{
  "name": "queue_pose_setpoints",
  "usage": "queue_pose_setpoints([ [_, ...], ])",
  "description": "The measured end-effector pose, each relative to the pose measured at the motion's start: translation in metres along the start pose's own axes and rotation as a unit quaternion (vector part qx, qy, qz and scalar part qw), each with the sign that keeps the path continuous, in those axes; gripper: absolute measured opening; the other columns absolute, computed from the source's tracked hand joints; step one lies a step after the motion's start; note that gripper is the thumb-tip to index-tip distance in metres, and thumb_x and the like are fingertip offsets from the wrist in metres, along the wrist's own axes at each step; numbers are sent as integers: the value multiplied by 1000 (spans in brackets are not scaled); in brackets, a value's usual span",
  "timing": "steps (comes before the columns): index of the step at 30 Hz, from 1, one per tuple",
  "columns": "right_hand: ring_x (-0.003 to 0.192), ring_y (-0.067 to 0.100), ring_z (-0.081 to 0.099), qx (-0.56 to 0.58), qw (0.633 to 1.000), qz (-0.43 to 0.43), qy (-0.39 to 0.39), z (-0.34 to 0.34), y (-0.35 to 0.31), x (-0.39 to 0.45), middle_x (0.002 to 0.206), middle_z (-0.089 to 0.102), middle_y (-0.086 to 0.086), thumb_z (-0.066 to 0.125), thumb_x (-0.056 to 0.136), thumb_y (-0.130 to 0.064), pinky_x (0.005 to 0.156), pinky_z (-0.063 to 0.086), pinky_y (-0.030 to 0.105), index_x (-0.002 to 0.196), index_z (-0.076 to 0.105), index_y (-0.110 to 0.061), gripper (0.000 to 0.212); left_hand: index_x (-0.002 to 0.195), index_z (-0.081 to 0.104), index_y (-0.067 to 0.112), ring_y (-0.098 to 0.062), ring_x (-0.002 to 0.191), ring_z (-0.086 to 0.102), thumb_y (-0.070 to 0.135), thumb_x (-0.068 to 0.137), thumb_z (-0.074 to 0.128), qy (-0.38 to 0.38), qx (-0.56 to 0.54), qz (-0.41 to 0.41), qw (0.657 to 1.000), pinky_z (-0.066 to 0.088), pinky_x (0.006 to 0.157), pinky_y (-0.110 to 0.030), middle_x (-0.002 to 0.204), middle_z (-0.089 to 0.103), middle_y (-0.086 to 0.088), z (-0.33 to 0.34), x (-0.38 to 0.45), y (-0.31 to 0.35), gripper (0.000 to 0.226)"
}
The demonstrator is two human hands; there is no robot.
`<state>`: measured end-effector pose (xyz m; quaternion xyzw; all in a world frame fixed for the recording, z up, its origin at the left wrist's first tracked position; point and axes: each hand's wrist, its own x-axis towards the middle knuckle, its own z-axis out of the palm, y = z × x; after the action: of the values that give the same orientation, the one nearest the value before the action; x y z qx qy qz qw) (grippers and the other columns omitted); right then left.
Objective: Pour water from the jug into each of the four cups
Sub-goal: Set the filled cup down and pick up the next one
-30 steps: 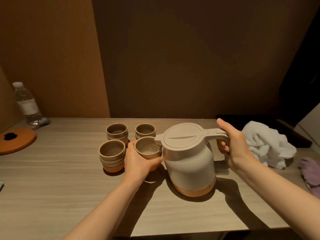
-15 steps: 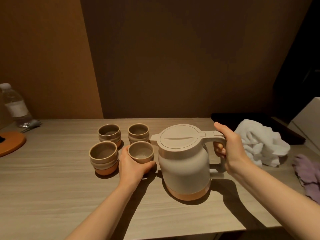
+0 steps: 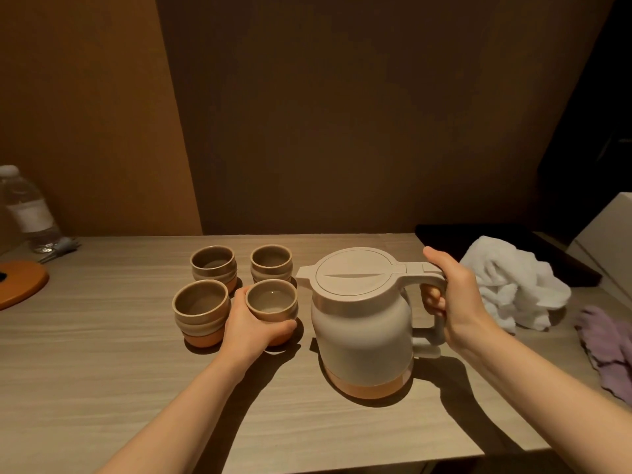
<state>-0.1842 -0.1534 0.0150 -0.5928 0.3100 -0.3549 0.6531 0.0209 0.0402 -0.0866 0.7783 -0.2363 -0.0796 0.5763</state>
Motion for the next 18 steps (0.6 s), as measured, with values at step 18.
queue_pose_setpoints([
  [18,38,9,33,-13,1000,-8,-5,3,-2,-7,40,37,-2,57,90,-43,40,26,21,39,54,-21,55,117,51,23,-13,100,61,-4,74,69,123,4,15,992,51,79,-27,108,62,0,-28,-54,-18,54],
])
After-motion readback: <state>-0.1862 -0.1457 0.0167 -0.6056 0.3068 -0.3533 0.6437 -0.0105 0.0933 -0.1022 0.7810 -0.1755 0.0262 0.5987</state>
